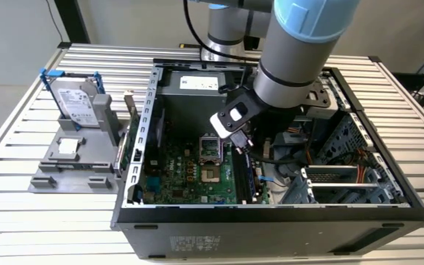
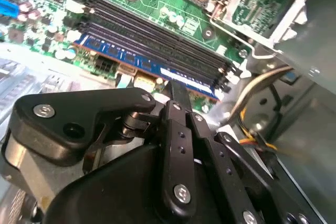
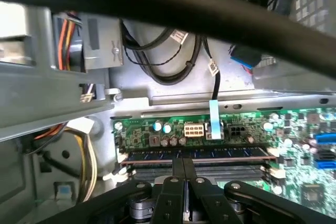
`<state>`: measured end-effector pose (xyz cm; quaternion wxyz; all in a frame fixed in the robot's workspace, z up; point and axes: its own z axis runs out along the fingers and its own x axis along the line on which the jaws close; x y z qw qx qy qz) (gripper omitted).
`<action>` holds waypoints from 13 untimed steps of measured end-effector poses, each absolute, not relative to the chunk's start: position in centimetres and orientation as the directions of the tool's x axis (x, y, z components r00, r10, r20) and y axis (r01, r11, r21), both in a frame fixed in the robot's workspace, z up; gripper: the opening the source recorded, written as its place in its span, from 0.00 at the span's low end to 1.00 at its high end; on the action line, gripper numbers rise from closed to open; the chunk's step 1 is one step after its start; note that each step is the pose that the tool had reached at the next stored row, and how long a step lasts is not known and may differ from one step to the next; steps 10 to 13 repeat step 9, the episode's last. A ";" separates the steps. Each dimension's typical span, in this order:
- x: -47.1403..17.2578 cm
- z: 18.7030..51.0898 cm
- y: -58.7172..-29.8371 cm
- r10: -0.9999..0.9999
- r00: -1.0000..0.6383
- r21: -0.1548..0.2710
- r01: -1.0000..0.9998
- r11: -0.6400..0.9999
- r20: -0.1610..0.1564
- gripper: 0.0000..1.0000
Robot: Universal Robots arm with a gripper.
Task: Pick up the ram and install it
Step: 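Press down the ram until it locks into place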
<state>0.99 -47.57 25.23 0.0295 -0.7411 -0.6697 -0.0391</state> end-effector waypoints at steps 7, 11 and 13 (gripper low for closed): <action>1.0 26.8 -47.6 0.990 0.100 0.009 0.995 -0.101 0.098 0.00; 1.0 26.8 -47.6 0.990 0.100 0.009 0.995 -0.102 0.098 0.00; 1.0 26.8 -47.6 0.990 0.100 0.009 0.995 -0.102 0.098 0.00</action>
